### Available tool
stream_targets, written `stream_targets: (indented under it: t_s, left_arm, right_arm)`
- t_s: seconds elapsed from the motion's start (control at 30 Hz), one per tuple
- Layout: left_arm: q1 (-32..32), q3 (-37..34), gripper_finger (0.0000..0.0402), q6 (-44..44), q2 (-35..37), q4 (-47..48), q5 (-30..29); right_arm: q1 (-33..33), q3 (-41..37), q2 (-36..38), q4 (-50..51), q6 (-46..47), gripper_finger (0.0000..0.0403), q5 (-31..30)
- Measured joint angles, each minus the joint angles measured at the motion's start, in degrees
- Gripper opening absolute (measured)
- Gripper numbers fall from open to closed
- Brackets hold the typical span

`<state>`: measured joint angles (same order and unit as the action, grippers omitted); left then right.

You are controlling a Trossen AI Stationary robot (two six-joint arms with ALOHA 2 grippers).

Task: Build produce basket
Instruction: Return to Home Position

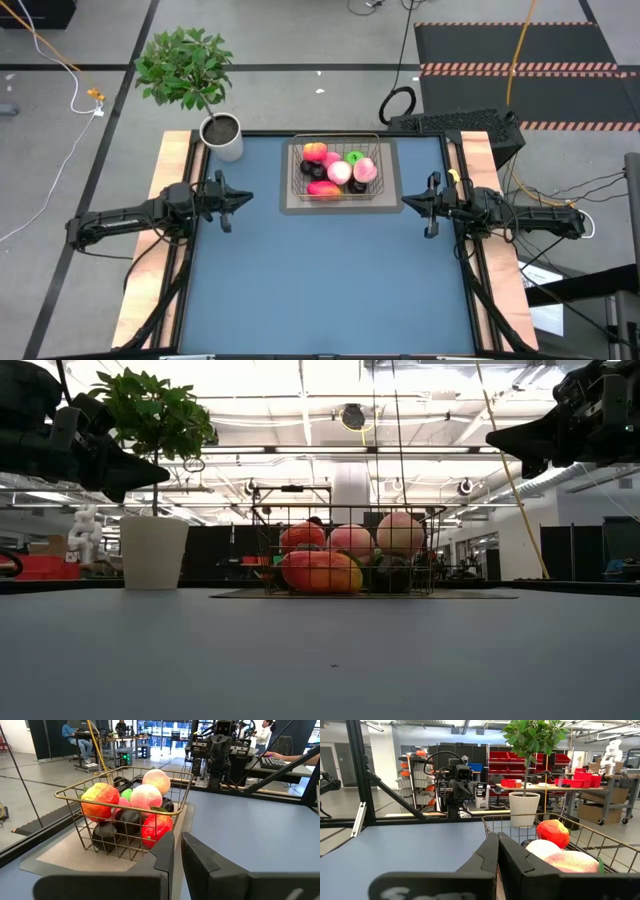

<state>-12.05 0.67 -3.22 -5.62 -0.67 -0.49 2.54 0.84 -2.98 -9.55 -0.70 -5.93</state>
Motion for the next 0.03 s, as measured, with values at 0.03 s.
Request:
stream_targets:
  t_s: [0.03]
  left_arm:
    - [0.0,0.0,0.0037,0.0,0.0,0.0,0.0]
  right_arm:
    - [0.0,0.0,0.0,0.0,0.0,0.0,0.0]
